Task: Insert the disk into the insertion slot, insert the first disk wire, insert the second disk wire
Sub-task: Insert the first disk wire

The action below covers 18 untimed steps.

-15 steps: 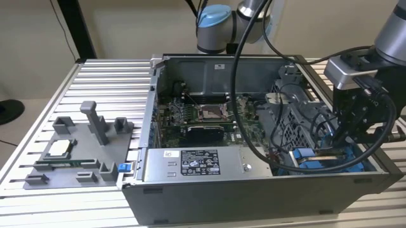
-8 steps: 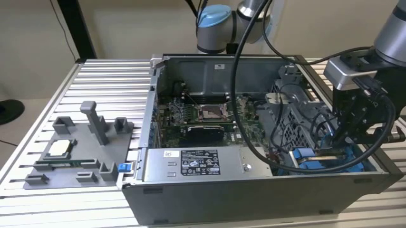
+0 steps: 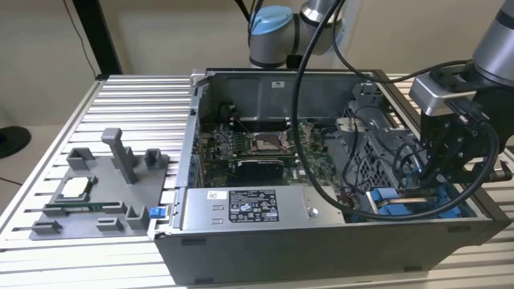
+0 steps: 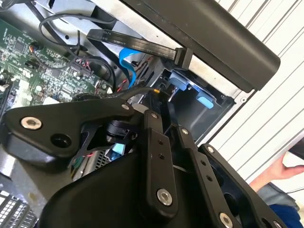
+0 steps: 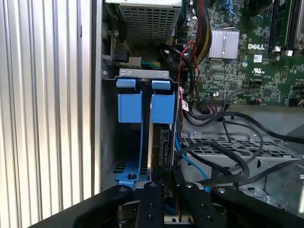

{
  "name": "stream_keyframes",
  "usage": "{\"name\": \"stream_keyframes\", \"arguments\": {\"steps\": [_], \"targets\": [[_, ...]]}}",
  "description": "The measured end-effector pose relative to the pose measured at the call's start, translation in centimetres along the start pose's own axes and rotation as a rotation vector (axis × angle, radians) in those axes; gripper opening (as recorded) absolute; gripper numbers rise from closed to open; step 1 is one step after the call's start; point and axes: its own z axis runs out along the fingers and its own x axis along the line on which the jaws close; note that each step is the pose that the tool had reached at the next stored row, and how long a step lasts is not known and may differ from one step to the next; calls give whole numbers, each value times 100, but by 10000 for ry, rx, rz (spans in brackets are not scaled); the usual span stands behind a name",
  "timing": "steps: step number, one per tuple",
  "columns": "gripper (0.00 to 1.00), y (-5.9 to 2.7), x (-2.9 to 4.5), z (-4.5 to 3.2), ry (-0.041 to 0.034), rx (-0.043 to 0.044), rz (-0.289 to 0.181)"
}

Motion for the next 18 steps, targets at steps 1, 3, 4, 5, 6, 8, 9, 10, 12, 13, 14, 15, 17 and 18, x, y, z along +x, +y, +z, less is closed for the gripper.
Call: {"name": "stream_keyframes", "arguments": {"steps": [1,3,4,5,6,8,9,10,12,13,14,15,17,18], "targets": [[0,0,0,3,0,0,0],[0,3,0,10,1,0,4],[0,6,0,14,2,0,12],[0,11,-1,17,1,0,22],[0,16,-2,21,1,0,39],[0,26,-4,28,3,0,85],[0,29,-5,32,7,1,125],[0,30,-6,38,11,2,171],[0,31,-7,48,14,9,221],[0,32,-6,53,14,16,242],[0,33,-6,56,15,20,263],[0,35,-6,58,17,22,292],[0,39,-6,61,21,24,365],[0,41,-6,63,22,25,394]]}}
